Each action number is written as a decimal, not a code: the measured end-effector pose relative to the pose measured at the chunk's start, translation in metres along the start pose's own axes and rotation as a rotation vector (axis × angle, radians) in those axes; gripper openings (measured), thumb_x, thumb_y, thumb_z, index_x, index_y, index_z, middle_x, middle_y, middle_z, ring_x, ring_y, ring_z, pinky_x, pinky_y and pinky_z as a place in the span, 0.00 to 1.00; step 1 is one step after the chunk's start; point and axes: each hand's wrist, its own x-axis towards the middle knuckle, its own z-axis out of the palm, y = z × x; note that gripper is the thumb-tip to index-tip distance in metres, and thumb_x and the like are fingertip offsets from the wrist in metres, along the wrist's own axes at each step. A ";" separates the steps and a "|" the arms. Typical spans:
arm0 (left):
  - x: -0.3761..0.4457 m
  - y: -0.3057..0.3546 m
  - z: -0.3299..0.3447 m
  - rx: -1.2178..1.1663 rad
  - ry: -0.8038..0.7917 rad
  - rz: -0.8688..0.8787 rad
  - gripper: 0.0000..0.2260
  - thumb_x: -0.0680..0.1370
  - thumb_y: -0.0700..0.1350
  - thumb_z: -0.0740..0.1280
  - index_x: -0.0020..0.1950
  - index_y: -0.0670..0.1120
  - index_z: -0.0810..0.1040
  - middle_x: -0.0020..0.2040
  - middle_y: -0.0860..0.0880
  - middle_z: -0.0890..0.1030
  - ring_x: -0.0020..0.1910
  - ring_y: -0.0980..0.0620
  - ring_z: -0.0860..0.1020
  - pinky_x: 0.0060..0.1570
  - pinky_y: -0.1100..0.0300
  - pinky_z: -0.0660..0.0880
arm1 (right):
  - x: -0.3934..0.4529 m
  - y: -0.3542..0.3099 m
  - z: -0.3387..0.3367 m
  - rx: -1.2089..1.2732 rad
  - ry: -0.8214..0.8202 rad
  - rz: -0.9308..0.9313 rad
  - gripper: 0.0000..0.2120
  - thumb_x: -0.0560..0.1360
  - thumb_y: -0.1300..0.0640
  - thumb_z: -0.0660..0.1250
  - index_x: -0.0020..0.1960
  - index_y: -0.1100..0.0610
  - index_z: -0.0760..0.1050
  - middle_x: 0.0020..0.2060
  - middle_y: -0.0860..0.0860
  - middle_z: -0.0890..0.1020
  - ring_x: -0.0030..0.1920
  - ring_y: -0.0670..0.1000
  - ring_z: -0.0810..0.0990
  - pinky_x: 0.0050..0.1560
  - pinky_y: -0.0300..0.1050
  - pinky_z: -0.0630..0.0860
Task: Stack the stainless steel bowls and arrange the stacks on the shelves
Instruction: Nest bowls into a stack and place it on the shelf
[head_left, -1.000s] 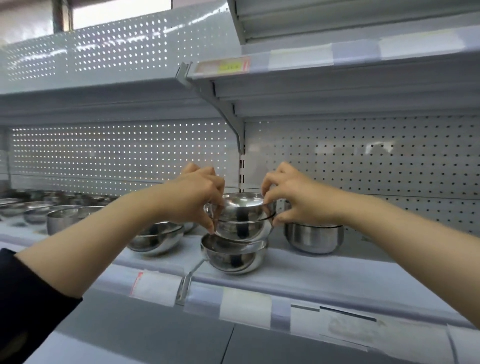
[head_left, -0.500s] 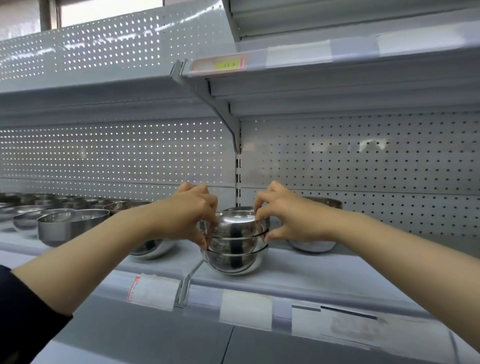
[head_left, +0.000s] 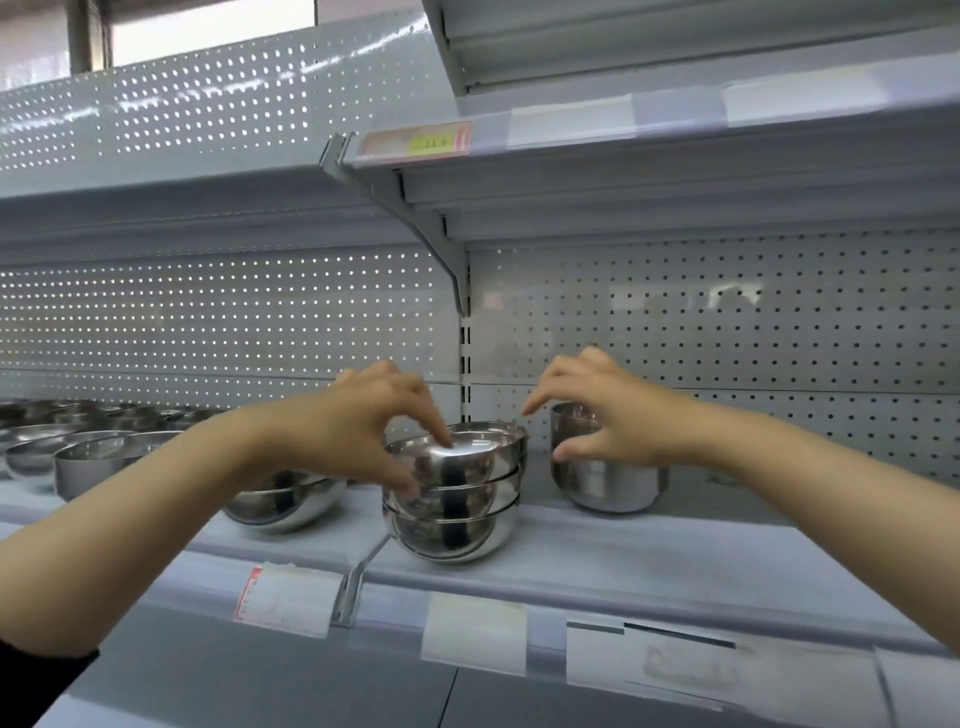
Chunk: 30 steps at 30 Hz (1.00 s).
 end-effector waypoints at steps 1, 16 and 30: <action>0.004 0.009 -0.005 -0.101 0.046 0.020 0.16 0.65 0.57 0.74 0.50 0.66 0.75 0.50 0.67 0.70 0.54 0.67 0.63 0.54 0.65 0.60 | -0.006 0.007 -0.009 0.011 0.021 0.036 0.17 0.71 0.49 0.71 0.57 0.40 0.72 0.57 0.39 0.69 0.60 0.41 0.60 0.63 0.41 0.61; 0.150 0.109 0.034 0.434 -0.040 -0.021 0.27 0.67 0.57 0.73 0.63 0.53 0.74 0.56 0.48 0.72 0.60 0.45 0.62 0.56 0.52 0.59 | -0.049 0.097 -0.017 -0.277 -0.110 0.358 0.29 0.66 0.47 0.75 0.64 0.41 0.69 0.62 0.47 0.65 0.63 0.50 0.58 0.61 0.47 0.66; 0.197 0.109 0.062 0.523 -0.236 -0.082 0.31 0.63 0.58 0.75 0.62 0.49 0.71 0.51 0.49 0.75 0.57 0.48 0.66 0.52 0.55 0.60 | -0.026 0.124 0.007 -0.386 -0.188 0.227 0.30 0.64 0.44 0.76 0.62 0.52 0.73 0.58 0.49 0.68 0.56 0.50 0.64 0.56 0.44 0.70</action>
